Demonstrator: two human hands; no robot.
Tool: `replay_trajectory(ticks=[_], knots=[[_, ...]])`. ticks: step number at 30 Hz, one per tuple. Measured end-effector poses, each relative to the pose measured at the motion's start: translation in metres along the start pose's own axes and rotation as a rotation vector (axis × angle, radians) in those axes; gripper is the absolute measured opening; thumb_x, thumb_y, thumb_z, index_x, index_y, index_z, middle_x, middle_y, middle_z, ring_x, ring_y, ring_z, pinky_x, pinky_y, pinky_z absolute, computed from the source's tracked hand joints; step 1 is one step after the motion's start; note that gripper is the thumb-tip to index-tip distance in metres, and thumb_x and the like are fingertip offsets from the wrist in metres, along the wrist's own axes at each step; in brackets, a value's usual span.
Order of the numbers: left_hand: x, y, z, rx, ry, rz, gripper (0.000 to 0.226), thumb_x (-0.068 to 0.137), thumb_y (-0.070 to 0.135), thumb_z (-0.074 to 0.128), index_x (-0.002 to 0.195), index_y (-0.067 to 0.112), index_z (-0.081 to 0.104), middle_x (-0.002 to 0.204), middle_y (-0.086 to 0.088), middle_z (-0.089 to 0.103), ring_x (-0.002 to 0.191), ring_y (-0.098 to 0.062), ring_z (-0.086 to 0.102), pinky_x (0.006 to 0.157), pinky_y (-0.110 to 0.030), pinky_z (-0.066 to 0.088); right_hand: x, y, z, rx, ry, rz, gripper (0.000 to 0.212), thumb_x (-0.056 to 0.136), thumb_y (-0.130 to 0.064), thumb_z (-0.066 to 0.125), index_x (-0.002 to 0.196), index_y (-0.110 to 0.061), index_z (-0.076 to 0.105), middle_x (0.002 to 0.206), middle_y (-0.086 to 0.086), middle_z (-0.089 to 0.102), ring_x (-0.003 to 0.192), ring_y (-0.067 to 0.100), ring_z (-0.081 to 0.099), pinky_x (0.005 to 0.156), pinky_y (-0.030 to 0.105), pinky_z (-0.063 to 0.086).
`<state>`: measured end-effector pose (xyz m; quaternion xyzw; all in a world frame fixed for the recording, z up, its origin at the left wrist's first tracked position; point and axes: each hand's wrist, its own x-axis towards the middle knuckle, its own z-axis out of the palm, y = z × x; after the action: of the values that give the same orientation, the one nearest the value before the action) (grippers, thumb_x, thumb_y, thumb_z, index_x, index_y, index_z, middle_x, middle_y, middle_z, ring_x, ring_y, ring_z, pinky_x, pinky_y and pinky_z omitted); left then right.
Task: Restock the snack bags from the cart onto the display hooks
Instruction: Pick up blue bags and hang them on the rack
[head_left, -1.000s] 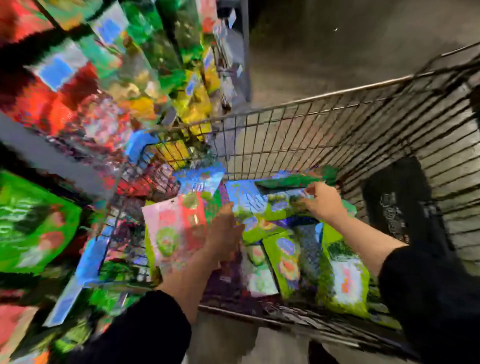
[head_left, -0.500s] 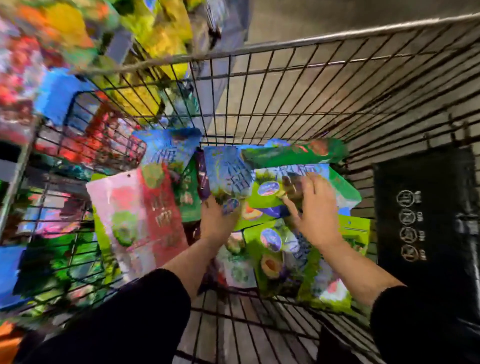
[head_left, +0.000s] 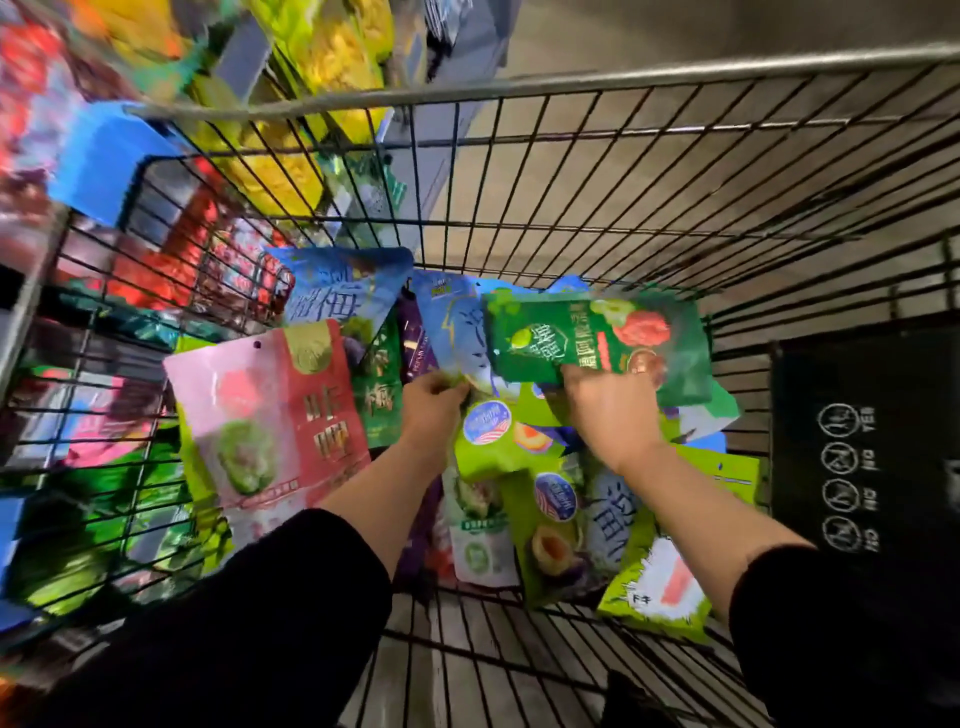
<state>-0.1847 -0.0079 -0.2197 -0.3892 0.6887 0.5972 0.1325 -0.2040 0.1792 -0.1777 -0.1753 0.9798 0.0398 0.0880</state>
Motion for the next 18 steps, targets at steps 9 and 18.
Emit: replay_trajectory(ticks=[9,18], knots=[[-0.030,0.015,-0.091,-0.324,0.007,0.125,0.023,0.100,0.006,0.043,0.090,0.014,0.062,0.073,0.007,0.073,0.068,-0.010,0.067,0.079,-0.038,0.054,0.007,-0.094,-0.021,0.344,0.081,-0.333,0.027,0.067,-0.037,0.050,0.070,-0.016,0.067,0.101,0.013,0.064,0.101,0.031,0.057,0.096,0.045,0.035],[-0.021,-0.001,-0.121,-0.231,0.164,-0.045,0.035,0.095,0.025,0.055,0.124,0.005,0.056,0.109,-0.015,0.067,0.092,-0.027,0.065,0.084,-0.039,0.053,0.053,-0.123,-0.017,1.238,-0.582,0.043,0.058,0.096,-0.054,0.041,0.144,-0.023,0.043,0.158,-0.005,0.023,0.147,0.012,0.014,0.121,0.038,0.011]])
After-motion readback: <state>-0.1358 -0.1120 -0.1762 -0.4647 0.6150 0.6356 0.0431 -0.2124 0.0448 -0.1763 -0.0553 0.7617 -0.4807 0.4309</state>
